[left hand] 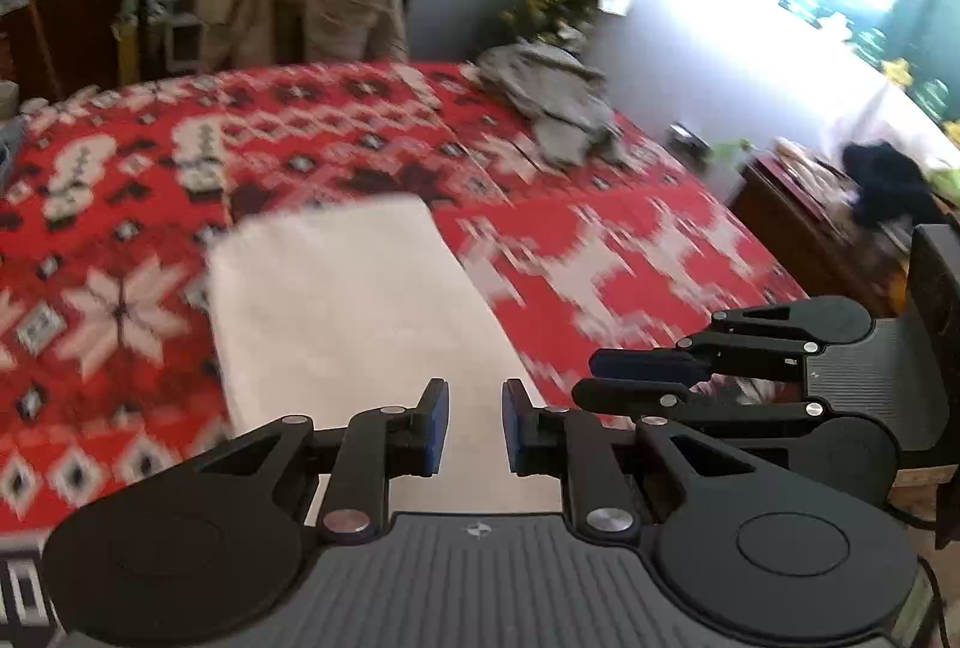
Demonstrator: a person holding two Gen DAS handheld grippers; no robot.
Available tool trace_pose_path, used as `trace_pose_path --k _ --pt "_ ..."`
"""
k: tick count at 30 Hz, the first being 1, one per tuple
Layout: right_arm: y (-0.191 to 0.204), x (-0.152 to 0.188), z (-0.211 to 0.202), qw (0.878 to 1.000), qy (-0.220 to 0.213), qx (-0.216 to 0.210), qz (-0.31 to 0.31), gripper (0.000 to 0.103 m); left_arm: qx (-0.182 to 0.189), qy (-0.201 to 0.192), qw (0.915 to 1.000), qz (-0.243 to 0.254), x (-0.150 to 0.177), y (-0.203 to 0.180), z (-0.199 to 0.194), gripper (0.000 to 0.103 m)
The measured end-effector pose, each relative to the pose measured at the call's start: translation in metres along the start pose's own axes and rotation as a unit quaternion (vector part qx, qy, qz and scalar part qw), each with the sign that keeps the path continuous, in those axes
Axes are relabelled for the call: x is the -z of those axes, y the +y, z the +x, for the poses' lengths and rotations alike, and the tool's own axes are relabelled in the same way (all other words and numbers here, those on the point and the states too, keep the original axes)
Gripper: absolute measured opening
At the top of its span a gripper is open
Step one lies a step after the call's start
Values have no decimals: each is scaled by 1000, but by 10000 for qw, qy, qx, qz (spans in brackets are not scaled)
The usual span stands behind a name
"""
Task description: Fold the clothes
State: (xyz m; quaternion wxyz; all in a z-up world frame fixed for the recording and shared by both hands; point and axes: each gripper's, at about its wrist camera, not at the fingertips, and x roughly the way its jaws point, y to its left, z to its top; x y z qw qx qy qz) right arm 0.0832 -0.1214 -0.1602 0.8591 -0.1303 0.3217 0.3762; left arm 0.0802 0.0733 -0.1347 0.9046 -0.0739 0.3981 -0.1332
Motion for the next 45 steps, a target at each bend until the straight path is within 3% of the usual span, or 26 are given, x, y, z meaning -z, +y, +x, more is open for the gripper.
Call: trace_pose_path --k 3,8,15,25,28,30,31,35,41,43,45 --pt "-18 -18 29 9999 -30 41 134 16 -199 -1 9998 20 -18 8 17 18" --pt "-31 -34 68 9998 171 -93 11 15 -197 135 9997 13 -32 15 38 17" --pt "-53 -56 98 9998 165 -81 62 16 -159 166 9997 107 -54 22 62 17" --pt "-77 -83 132 9997 53 -59 250 16 -87 80 9998 -152 -76 36 80 18" --pt "-74 -78 123 9996 26 -40 266 16 -55 13 9998 -208 -72 39 70 16" --pt "-69 -77 110 9996 -115 20 250 16 -65 -69 9997 -215 -68 41 62 6" --pt "-66 -77 103 9995 -203 27 253 16 -85 -110 9997 -213 -66 42 58 6" --pt "-51 -86 87 9983 -356 -333 312 16 -224 -165 9992 -301 -57 53 47 4" --pt "-16 -95 110 9984 -146 -545 75 15 -396 -244 9973 -571 -45 79 38 4" --pt "-8 -96 117 9988 -101 -472 -3 15 -573 -277 9962 -601 -45 89 41 4" --pt "-7 -97 122 9995 -103 -293 -62 14 -481 -299 9957 -732 -45 101 43 3"
